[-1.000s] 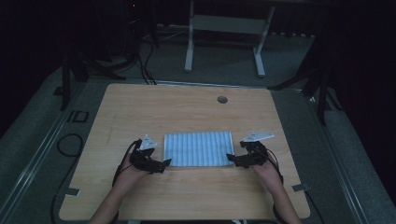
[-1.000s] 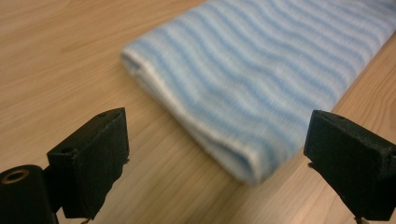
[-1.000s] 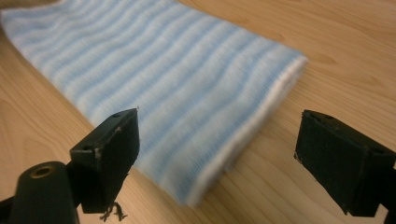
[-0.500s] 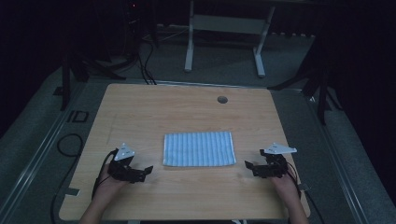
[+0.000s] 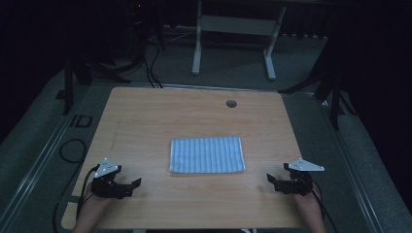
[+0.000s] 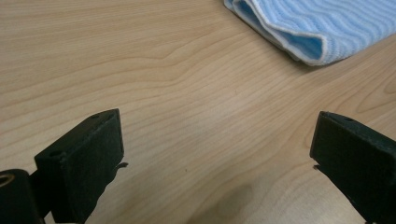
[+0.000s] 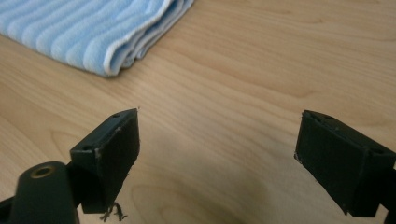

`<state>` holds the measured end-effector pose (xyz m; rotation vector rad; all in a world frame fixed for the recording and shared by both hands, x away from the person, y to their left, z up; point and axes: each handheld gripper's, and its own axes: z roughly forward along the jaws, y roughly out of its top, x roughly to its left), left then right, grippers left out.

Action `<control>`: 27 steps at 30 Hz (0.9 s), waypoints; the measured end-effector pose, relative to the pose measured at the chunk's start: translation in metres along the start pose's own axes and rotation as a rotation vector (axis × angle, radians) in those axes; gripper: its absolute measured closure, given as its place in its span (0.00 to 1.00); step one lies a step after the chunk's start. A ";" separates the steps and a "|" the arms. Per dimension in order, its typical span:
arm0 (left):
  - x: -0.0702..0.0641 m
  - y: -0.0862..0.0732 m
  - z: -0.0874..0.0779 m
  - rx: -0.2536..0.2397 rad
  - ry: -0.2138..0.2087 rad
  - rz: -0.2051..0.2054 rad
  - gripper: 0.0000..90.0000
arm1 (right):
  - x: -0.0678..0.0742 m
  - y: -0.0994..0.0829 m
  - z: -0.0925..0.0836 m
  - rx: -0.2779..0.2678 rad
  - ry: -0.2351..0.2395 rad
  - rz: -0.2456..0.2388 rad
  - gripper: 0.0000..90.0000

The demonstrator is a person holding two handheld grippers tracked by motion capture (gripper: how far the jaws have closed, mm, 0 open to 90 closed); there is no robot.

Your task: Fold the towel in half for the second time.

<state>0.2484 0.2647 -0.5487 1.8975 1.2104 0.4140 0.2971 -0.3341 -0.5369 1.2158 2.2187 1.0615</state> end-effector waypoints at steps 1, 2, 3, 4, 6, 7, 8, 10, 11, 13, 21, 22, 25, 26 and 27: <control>-0.001 -0.001 -0.001 -0.009 -0.002 0.000 0.03 | 0.001 -0.001 -0.001 -0.002 -0.002 -0.001 0.15; -0.001 -0.001 -0.002 -0.017 -0.002 -0.004 0.03 | 0.002 -0.002 -0.002 0.002 -0.005 0.003 0.15; -0.002 -0.003 -0.003 -0.029 -0.004 -0.011 0.03 | 0.002 -0.003 -0.003 0.004 -0.001 0.012 0.15; -0.002 -0.004 -0.004 -0.034 0.003 -0.013 0.03 | 0.003 -0.003 -0.005 0.007 0.002 0.022 0.15; -0.003 -0.007 -0.005 -0.032 0.036 0.003 0.03 | 0.004 -0.005 -0.008 0.003 -0.015 0.033 0.15; -0.003 -0.008 -0.005 -0.015 0.053 0.014 0.03 | 0.005 -0.006 -0.010 -0.002 -0.020 0.043 0.15; -0.004 -0.009 -0.005 -0.005 0.067 0.024 0.03 | 0.006 -0.007 -0.012 -0.010 -0.025 0.048 0.15; -0.003 -0.010 -0.007 -0.021 0.053 0.002 0.03 | 0.009 -0.010 -0.014 -0.037 -0.046 0.060 0.15; -0.003 -0.010 -0.007 -0.021 0.053 0.002 0.03 | 0.009 -0.010 -0.014 -0.037 -0.046 0.060 0.15; -0.002 -0.011 -0.010 -0.052 0.079 -0.009 0.03 | 0.018 -0.016 -0.014 -0.072 -0.090 0.049 0.15; 0.002 -0.017 -0.013 -0.088 0.129 -0.056 0.03 | 0.022 -0.020 -0.008 -0.107 -0.132 0.034 0.15; 0.002 -0.018 -0.013 -0.088 0.134 -0.057 0.03 | 0.020 -0.021 -0.007 -0.104 -0.133 0.036 0.15; 0.004 -0.020 -0.012 -0.089 0.125 -0.077 0.03 | 0.018 -0.022 -0.006 -0.105 -0.159 0.025 0.15; 0.004 -0.021 -0.012 -0.086 0.127 -0.076 0.03 | 0.018 -0.022 -0.006 -0.108 -0.155 0.028 0.15; 0.004 -0.021 -0.012 -0.092 0.128 -0.077 0.03 | 0.017 -0.022 -0.007 -0.111 -0.160 0.028 0.15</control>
